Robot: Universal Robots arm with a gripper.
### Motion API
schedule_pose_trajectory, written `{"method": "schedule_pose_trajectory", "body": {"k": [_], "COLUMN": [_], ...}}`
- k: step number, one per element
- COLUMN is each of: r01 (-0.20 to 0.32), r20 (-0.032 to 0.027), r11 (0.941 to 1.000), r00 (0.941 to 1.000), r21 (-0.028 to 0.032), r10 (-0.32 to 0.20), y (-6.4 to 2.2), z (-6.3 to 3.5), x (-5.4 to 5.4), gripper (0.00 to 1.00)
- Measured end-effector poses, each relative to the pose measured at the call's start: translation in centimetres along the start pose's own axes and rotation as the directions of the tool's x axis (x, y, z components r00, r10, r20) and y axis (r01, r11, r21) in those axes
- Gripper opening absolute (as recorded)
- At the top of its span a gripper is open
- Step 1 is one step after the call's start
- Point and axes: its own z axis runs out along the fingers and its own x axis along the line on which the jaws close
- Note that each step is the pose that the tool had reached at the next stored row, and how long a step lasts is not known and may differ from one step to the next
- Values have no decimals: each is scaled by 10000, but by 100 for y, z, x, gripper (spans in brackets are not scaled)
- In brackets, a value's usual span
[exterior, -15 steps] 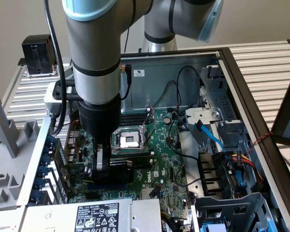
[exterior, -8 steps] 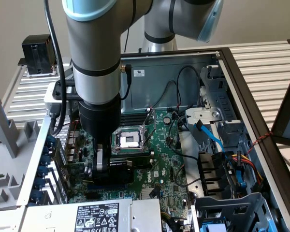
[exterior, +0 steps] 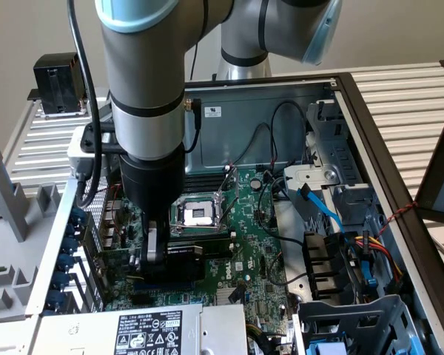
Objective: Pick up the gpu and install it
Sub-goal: 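Insert the gpu into the slot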
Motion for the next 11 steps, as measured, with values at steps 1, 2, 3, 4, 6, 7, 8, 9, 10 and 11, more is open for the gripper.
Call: {"method": "schedule_pose_trajectory", "body": {"k": [1, 2, 3, 4, 6, 7, 8, 9, 10, 11], "r01": [1, 4, 7, 7, 7, 6, 7, 6, 6, 7], "r20": [-4, -7, -11, -11, -14, -13, -11, -14, -11, -13], "r11": [10000, 10000, 10000, 10000, 10000, 10000, 10000, 10000, 10000, 10000], "r00": [10000, 10000, 10000, 10000, 10000, 10000, 10000, 10000, 10000, 10000], "r21": [5, 5, 3, 2, 2, 1, -2, -5, -4, -6], "r10": [-1, -4, -7, -7, -7, -6, -7, -6, -6, -7], "y": [-1, -3, -5, -4, -2, 1, 6, 11, 15, 20], "z": [-1, -3, -7, -10, -33, -60, -119, -166, -212, -267], "x": [0, 1, 1, 1, 1, 1, 0, 0, 0, 0], "gripper": [28, 34, 41, 41, 47, 47, 47, 47, 47, 47]}}
